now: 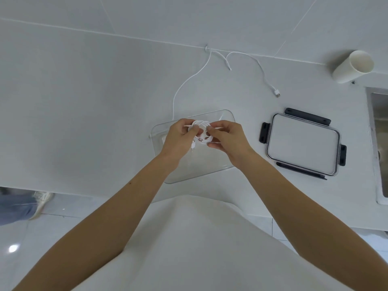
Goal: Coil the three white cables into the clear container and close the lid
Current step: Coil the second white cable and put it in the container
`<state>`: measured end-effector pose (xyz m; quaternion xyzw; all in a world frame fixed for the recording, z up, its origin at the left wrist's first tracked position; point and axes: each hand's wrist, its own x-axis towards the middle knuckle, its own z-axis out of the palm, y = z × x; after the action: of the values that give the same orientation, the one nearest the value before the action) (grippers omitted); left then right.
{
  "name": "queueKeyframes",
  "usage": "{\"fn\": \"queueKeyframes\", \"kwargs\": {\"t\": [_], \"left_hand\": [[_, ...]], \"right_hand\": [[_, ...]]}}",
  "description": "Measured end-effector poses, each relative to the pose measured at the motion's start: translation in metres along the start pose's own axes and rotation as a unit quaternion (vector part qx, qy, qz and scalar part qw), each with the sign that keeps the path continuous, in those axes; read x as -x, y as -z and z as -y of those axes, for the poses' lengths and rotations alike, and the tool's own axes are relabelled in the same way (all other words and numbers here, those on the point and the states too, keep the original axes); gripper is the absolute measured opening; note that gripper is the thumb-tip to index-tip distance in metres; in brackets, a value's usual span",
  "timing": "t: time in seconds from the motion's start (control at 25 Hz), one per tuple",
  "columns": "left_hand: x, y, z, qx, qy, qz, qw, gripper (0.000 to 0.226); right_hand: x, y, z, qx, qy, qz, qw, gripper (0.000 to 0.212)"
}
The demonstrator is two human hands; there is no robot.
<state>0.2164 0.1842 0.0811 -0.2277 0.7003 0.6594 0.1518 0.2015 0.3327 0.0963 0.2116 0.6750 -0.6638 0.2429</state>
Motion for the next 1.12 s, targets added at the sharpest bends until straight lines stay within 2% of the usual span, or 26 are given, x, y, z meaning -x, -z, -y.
{"fn": "queueKeyframes", "kwargs": {"t": [0.16, 0.4, 0.72, 0.88, 1.12], "left_hand": [[-0.013, -0.003, 0.027, -0.008, 0.063, -0.024, 0.998, 0.022], [-0.027, -0.013, 0.036, -0.056, 0.077, -0.030, 0.995, 0.032], [-0.039, -0.020, 0.039, -0.108, 0.092, -0.013, 0.990, 0.023], [-0.043, -0.021, 0.044, -0.127, 0.098, -0.014, 0.987, 0.017], [-0.041, -0.021, 0.046, -0.126, 0.091, -0.022, 0.988, 0.034]], "right_hand": [[-0.025, 0.000, -0.026, 0.005, -0.039, -0.051, 0.998, 0.008], [-0.056, -0.003, -0.049, 0.063, -0.081, -0.097, 0.990, 0.019], [-0.072, -0.007, -0.057, 0.165, -0.079, -0.100, 0.978, 0.008], [-0.074, -0.007, -0.059, 0.207, -0.062, -0.092, 0.972, 0.012], [-0.075, -0.006, -0.057, 0.204, -0.043, -0.084, 0.974, 0.007]]}}
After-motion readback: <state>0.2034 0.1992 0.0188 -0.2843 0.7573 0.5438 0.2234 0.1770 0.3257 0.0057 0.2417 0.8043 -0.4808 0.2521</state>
